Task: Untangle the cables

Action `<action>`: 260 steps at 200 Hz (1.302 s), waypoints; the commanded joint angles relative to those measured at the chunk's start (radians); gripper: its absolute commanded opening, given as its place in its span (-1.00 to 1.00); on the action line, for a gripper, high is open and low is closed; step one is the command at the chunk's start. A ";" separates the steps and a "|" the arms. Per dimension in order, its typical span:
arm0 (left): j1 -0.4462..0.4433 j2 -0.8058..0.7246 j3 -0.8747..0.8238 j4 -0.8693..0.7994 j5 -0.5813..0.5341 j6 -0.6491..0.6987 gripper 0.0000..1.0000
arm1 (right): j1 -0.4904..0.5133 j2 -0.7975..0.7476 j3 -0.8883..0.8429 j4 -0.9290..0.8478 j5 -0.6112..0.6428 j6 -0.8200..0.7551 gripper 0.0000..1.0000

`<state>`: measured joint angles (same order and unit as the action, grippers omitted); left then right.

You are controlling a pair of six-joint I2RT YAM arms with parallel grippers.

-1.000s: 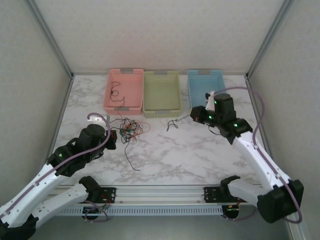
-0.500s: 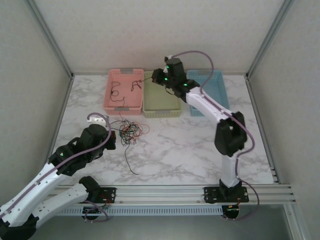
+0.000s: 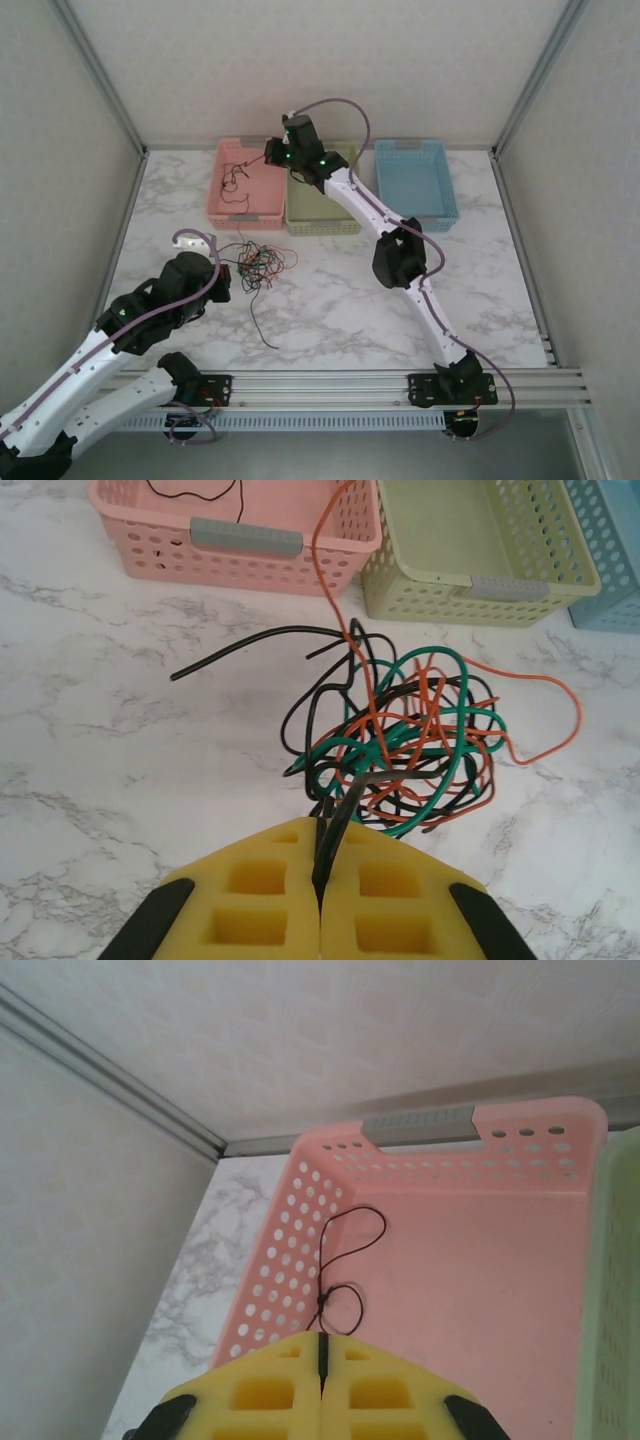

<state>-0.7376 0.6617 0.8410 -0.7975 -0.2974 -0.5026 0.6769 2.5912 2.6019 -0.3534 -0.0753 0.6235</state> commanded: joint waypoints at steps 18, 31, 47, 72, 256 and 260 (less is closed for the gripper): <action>0.009 -0.011 -0.008 0.012 -0.004 -0.023 -1.00 | 0.022 0.082 0.072 -0.019 -0.009 -0.006 -1.00; 0.009 -0.009 -0.008 0.013 -0.008 -0.024 -1.00 | 0.027 0.096 0.085 -0.023 0.005 -0.020 -1.00; 0.009 -0.002 -0.008 0.013 0.000 -0.021 -1.00 | 0.027 0.107 0.087 -0.014 0.007 -0.024 -0.95; 0.009 -0.006 -0.010 0.015 0.004 -0.020 -1.00 | 0.029 0.116 0.087 0.003 -0.028 -0.033 0.00; 0.009 -0.045 -0.026 0.099 0.163 0.031 -1.00 | 0.032 -1.180 -1.300 0.114 -0.257 -0.313 0.22; 0.009 -0.045 -0.026 0.100 0.167 0.033 -1.00 | 0.032 -1.211 -1.347 0.123 -0.266 -0.306 0.22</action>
<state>-0.7376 0.6327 0.8158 -0.7334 -0.1749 -0.4927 0.7013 1.4803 1.5162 -0.3229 -0.2749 0.2943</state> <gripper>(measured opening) 0.050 0.608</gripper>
